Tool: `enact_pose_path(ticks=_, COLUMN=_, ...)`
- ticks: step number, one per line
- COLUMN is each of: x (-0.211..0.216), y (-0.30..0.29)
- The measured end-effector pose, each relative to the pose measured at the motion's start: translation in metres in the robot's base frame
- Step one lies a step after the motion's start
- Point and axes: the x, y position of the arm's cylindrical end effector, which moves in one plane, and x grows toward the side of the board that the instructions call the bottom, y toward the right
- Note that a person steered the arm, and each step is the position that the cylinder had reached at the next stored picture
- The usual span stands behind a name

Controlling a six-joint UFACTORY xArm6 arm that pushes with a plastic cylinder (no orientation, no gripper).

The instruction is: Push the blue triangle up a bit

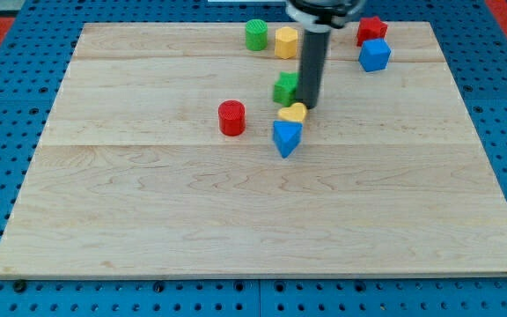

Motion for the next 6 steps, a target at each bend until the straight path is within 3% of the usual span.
enact_pose_path(ticks=1, x=0.022, y=0.073)
enact_pose_path(ticks=2, x=0.105, y=0.012)
enact_pose_path(ticks=3, x=0.095, y=-0.04)
enact_pose_path(ticks=5, x=0.031, y=-0.04)
enact_pose_path(ticks=6, x=0.05, y=-0.023)
